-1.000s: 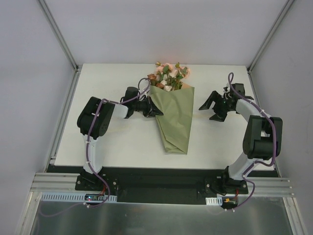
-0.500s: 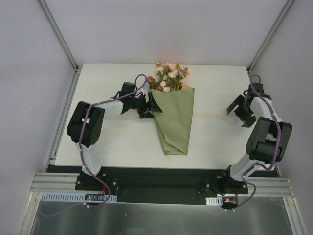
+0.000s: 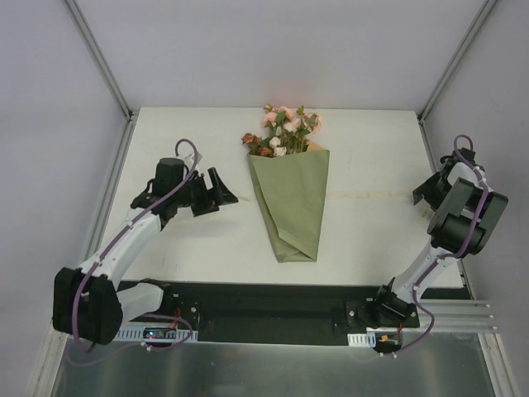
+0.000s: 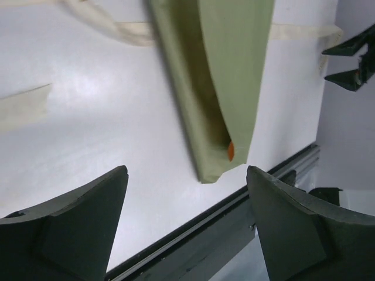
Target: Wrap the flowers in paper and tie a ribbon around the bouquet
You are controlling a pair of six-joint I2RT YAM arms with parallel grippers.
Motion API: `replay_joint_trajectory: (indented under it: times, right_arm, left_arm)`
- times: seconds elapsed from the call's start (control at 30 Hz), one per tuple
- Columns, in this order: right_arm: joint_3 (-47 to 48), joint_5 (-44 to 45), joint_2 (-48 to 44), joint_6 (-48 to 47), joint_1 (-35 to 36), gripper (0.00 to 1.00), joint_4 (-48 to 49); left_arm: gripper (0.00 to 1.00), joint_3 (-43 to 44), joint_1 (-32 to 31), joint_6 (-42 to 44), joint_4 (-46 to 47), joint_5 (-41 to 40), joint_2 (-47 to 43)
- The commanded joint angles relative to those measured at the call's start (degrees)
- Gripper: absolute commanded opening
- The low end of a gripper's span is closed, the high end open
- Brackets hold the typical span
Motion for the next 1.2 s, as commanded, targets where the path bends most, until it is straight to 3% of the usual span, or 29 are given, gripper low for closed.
replay_joint_trajectory:
  times: [0.0,0.13,0.27,0.37,0.4,0.43,0.57,0.6,0.7,0.83,0.97,1.17]
  right_arm:
    - [4.39,-2.31,1.85,-0.95,-0.66,0.81,1.02]
    - [4.91,-2.85,6.32,-0.6,-0.58,0.8,0.5]
    - [7.81,-1.44,10.46,-0.52,-0.58,0.77,-2.92]
    - [8.6,-2.58,10.82,-0.6,-0.49,0.6,-3.11]
    - [8.34,-2.67,10.65,-0.51,-0.49,0.48,-3.02]
    - [8.25,-2.76,10.56,-0.6,-0.4,0.43,-2.67]
    - [8.43,-2.32,9.51,-2.09,0.83,0.13,-1.17]
    - [8.52,-2.49,8.63,-2.62,1.09,0.0,-1.0]
    - [9.13,-3.1,5.82,-3.32,2.06,0.0,-0.12]
    - [8.08,-5.83,-4.88,-3.32,5.91,0.0,1.64]
    - [10.26,-6.0,-12.28,-3.15,11.19,0.01,0.94]
    - [10.36,-10.49,-20.1,-1.66,18.92,0.0,0.85]
  left_arm:
    - [0.84,-4.86,3.52,1.56,-10.38,-8.43,-10.14]
    - [0.9,-8.11,6.78,-1.86,-15.13,-10.72,-14.21]
    - [0.94,-7.59,10.13,-5.38,-17.41,-12.64,-12.9]
    - [0.97,-6.28,10.13,-5.74,-17.51,-17.66,-8.95]
    - [0.95,-5.66,10.13,-5.13,-17.51,-18.01,-5.72]
    - [0.93,-4.26,10.04,-4.43,-17.33,-18.54,-3.77]
    - [0.88,2.06,5.75,6.44,-19.17,-21.09,9.3]
    - [0.89,3.21,5.12,7.87,-19.96,-22.4,10.65]
    - [0.93,6.47,2.84,13.41,-21.29,-26.88,13.03]
    - [0.96,9.54,1.78,21.84,-21.64,-27.77,15.57]
    - [0.89,13.49,-0.94,30.71,-23.39,-28.2,21.54]
    - [0.76,19.04,-4.11,34.51,-24.36,-26.46,28.84]
